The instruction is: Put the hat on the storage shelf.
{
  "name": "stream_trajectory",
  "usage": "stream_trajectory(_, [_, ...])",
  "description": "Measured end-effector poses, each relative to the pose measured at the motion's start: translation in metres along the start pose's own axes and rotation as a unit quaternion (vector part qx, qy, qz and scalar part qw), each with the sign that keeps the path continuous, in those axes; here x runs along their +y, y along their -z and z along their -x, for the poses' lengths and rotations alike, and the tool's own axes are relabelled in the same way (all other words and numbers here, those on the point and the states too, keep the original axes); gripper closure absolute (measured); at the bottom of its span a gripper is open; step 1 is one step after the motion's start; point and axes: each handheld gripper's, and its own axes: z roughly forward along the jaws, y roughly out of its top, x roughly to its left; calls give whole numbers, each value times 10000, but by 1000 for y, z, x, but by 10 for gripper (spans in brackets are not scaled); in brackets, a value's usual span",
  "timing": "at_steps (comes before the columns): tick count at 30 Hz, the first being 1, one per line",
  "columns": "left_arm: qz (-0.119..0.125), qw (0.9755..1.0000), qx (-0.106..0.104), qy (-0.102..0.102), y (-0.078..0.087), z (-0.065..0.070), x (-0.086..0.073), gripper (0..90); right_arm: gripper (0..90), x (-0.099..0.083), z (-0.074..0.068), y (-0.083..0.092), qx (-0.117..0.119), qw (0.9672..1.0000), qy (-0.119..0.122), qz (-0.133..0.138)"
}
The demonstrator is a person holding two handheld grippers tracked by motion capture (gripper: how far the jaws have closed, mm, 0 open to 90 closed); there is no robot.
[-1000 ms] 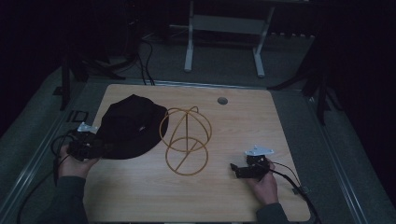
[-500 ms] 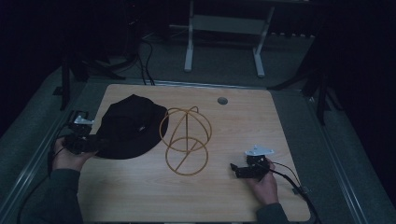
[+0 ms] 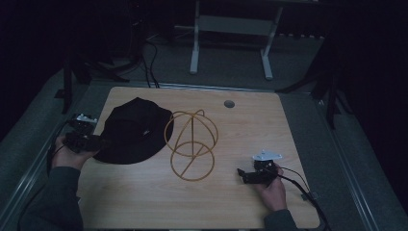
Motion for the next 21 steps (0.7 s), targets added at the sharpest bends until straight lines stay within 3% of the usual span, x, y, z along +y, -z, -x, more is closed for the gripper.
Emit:
stream_trajectory(12, [-209, 9998, 40, -17, -5, -8, 14, 504, 116, 0, 0, 0, 1, 10000, -2, 0])
stream_trajectory(21, [-441, 9989, 62, -162, -12, -7, 26, 539, 117, 0, 0, 0, 1, 10000, 0, 0])
